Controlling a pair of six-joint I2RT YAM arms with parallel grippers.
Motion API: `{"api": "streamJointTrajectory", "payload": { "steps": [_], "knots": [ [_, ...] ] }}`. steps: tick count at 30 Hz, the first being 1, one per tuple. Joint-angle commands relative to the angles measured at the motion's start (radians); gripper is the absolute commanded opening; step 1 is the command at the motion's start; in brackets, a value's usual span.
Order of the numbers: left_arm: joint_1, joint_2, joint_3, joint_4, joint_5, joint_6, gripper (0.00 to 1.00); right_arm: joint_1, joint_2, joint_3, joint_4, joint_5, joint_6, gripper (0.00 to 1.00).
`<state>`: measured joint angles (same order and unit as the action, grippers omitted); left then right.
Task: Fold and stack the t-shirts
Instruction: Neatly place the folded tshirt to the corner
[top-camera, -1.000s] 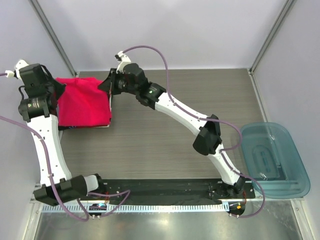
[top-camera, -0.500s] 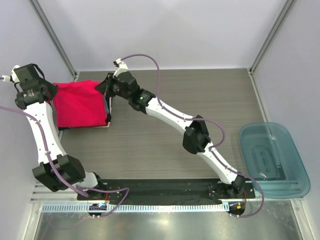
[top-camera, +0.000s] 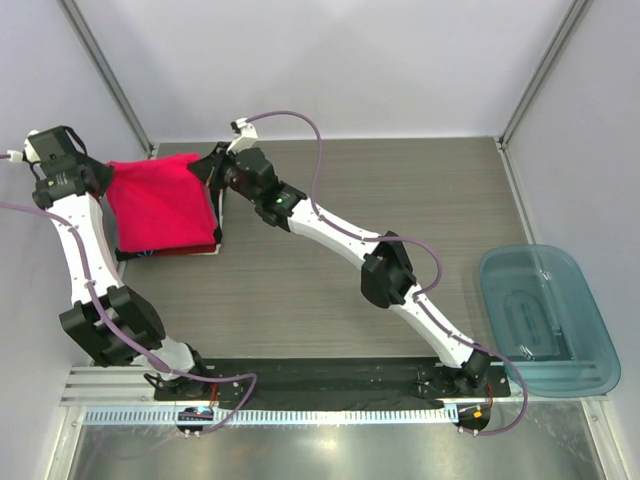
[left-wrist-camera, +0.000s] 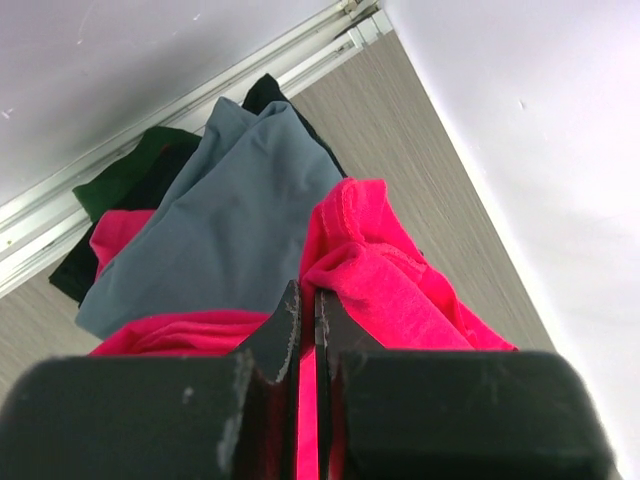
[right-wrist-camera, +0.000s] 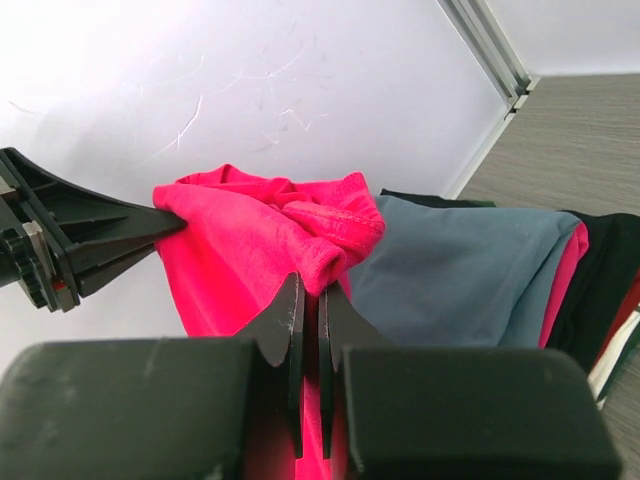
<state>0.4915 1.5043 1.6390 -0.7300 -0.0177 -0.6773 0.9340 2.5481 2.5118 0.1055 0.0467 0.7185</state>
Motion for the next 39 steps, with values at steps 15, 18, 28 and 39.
{"api": "streamJointTrajectory", "payload": {
  "steps": [15, 18, 28, 39],
  "knots": [
    [0.03, 0.091, -0.067, 0.291, -0.022, -0.099, 0.0, -0.011, 0.113, 0.07, 0.324, 0.143, 0.032, 0.01],
    [0.03, 0.122, -0.073, 0.325, -0.039, -0.116, 0.0, -0.012, 0.138, 0.078, 0.355, 0.182, 0.039, 0.01],
    [0.03, 0.16, -0.048, 0.353, -0.014, -0.122, 0.67, -0.034, 0.121, 0.041, 0.37, 0.222, 0.003, 0.82],
    [0.027, -0.024, -0.114, 0.252, 0.088, -0.116, 0.67, -0.037, -0.193, -0.332, 0.32, 0.114, -0.137, 0.52]
  ]
}}
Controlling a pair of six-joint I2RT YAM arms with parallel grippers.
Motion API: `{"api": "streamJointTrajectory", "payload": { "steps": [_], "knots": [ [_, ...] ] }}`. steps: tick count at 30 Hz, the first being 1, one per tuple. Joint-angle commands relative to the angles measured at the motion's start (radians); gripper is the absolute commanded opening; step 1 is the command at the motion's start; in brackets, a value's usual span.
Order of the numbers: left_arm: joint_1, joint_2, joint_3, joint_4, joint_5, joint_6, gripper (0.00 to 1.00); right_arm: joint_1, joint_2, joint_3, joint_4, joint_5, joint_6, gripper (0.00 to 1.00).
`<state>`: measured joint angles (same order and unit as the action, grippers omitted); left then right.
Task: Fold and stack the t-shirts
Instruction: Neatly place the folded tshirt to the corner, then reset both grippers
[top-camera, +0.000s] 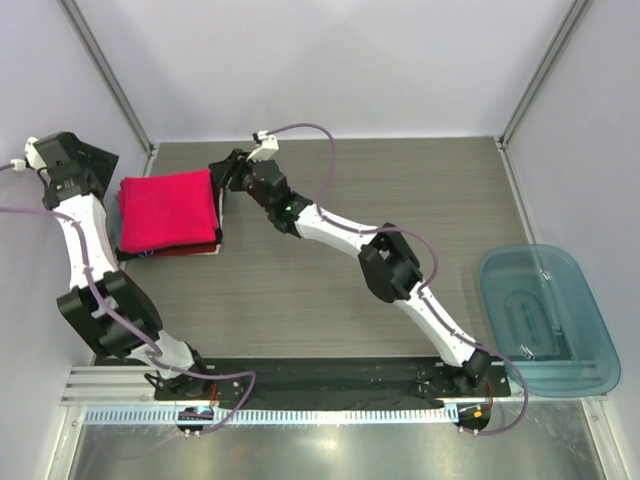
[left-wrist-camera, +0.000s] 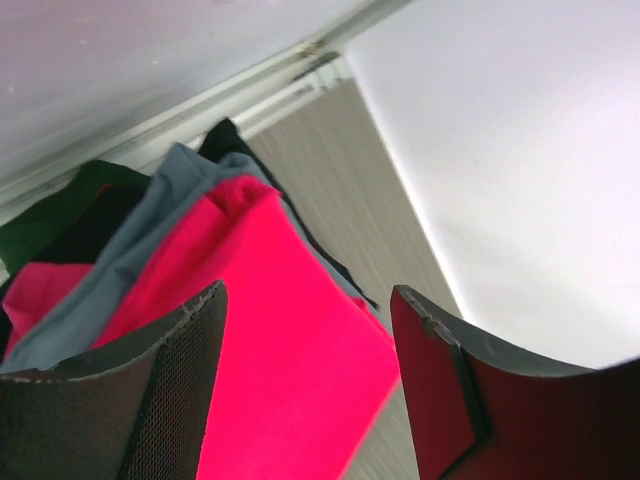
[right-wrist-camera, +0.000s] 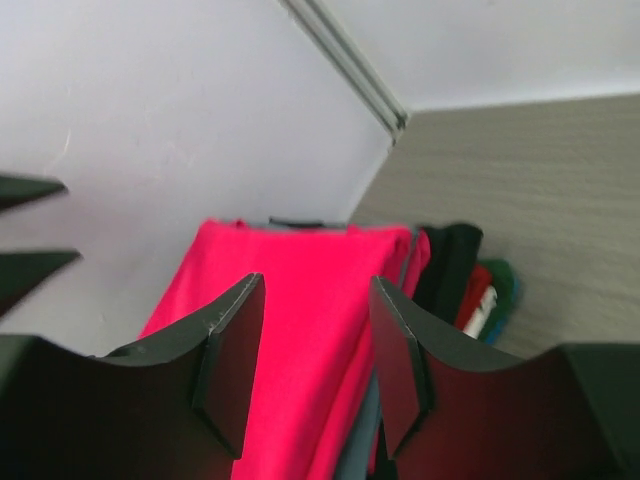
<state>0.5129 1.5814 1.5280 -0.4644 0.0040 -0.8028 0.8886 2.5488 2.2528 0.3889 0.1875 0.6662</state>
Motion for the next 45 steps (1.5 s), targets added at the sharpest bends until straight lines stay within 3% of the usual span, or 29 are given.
{"api": "streamJointTrajectory", "payload": {
  "steps": [1, 3, 7, 12, 13, 19, 21, 22, 24, 27, 28, 29, 37, 41, 45],
  "knots": [
    [-0.004, -0.115, -0.009, -0.02, 0.094, 0.002, 0.67, 0.004, -0.276, -0.178, 0.036, -0.043, -0.102, 0.52],
    [-0.043, -0.165, -0.041, -0.019, 0.143, 0.004, 0.67, 0.0, -0.365, -0.292, 0.025, -0.04, -0.149, 0.52],
    [-0.297, -0.25, -0.112, 0.01, 0.047, 0.017, 0.69, -0.051, -0.579, -0.618, -0.016, -0.066, -0.162, 0.56],
    [-0.502, -0.299, -0.245, 0.134, 0.008, -0.024, 0.69, -0.2, -0.869, -0.939, -0.051, -0.174, -0.109, 0.59],
    [-0.593, -0.311, -0.264, 0.15, -0.054, -0.015, 0.69, -0.215, -0.91, -1.043, -0.054, -0.175, -0.134, 0.61],
    [-0.986, -0.294, -0.393, 0.259, -0.263, 0.037, 0.69, -0.267, -1.209, -1.349, -0.163, -0.024, -0.232, 0.71],
    [-1.046, -0.285, -0.462, 0.321, -0.317, 0.065, 0.69, -0.275, -1.26, -1.41, -0.192, 0.003, -0.244, 0.75],
    [-1.085, -0.285, -0.488, 0.346, -0.325, 0.07, 0.7, -0.277, -1.312, -1.476, -0.203, 0.048, -0.243, 0.88],
    [-1.105, -0.293, -0.586, 0.433, -0.3, 0.079, 0.71, -0.277, -1.36, -1.544, -0.222, 0.084, -0.226, 0.99],
    [-1.126, -0.331, -0.719, 0.524, -0.308, 0.082, 0.81, -0.278, -1.427, -1.662, -0.225, 0.128, -0.22, 1.0],
    [-1.128, -0.345, -0.782, 0.539, -0.317, 0.082, 0.95, -0.278, -1.441, -1.703, -0.228, 0.138, -0.223, 1.0],
    [-1.128, -0.357, -0.811, 0.555, -0.328, 0.085, 1.0, -0.278, -1.463, -1.72, -0.228, 0.15, -0.224, 1.0],
    [-1.128, -0.448, -0.957, 0.607, -0.311, 0.152, 1.0, -0.278, -1.451, -1.8, -0.167, 0.187, -0.235, 1.0],
    [-1.128, -0.428, -1.04, 0.795, -0.225, 0.195, 1.0, -0.278, -1.418, -1.839, -0.093, 0.201, -0.212, 1.0],
    [-1.128, -0.428, -1.022, 0.774, -0.223, 0.217, 0.99, -0.278, -1.415, -1.848, -0.084, 0.174, -0.215, 1.0]
  ]
}}
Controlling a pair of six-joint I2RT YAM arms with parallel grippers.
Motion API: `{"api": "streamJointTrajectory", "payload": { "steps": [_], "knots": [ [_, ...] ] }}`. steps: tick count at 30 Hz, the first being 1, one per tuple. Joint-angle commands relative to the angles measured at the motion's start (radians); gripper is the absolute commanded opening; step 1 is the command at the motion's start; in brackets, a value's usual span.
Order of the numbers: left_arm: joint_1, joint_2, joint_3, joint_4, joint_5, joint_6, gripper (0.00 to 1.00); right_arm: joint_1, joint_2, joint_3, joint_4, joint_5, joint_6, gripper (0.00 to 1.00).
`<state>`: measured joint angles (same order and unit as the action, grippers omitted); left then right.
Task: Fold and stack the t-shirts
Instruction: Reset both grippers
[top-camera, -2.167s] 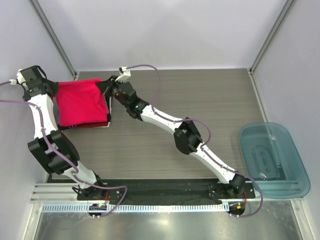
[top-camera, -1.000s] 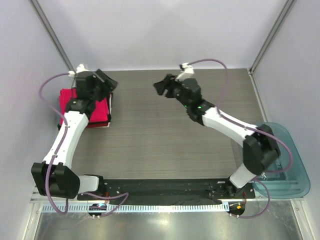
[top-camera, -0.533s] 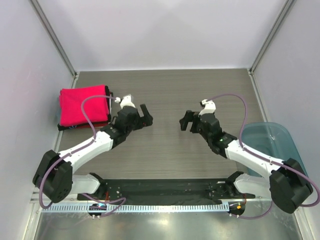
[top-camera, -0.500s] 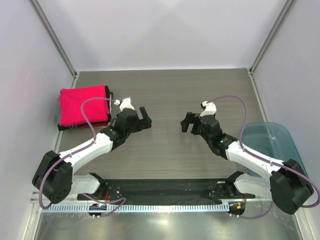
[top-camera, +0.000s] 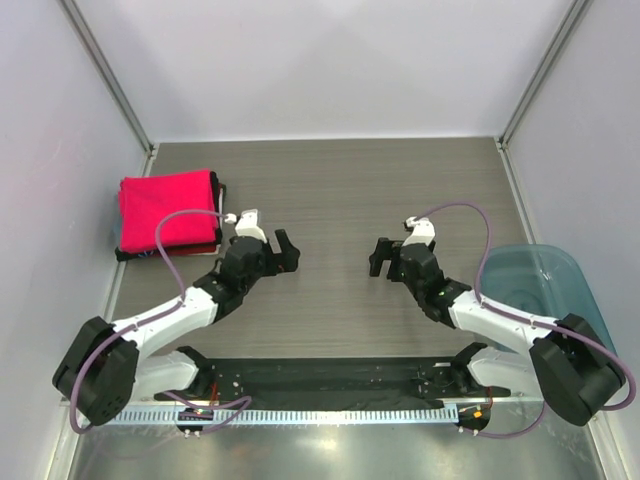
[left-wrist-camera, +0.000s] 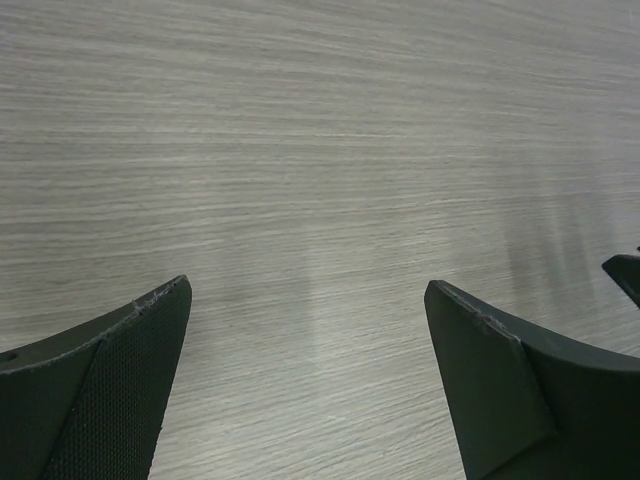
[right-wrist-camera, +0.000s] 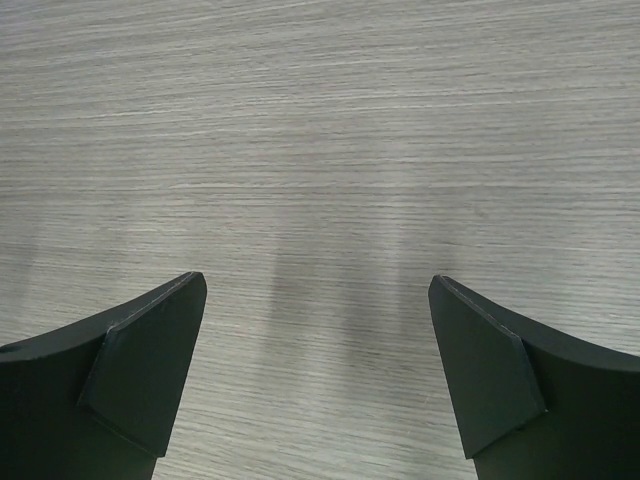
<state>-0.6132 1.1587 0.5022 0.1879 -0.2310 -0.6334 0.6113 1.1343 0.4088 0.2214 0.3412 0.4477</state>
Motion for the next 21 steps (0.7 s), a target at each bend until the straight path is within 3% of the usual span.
{"api": "streamJointTrajectory", "payload": {
  "steps": [1, 3, 6, 21],
  "knots": [
    [-0.002, -0.008, -0.014, 0.128, -0.019, 0.049, 1.0, -0.001, -0.007, -0.002, 0.079, 0.036, 0.005, 1.0],
    [-0.002, -0.031, -0.053, 0.195, -0.088, 0.081, 1.0, -0.001, -0.018, -0.005, 0.078, 0.039, 0.006, 1.0],
    [0.0, -0.056, -0.125, 0.303, -0.082, 0.101, 1.0, -0.001, -0.041, -0.016, 0.079, 0.036, 0.006, 1.0],
    [-0.002, -0.057, -0.114, 0.274, -0.03, 0.11, 1.0, -0.001, -0.1, -0.057, 0.124, -0.01, -0.003, 1.0]
  ]
}}
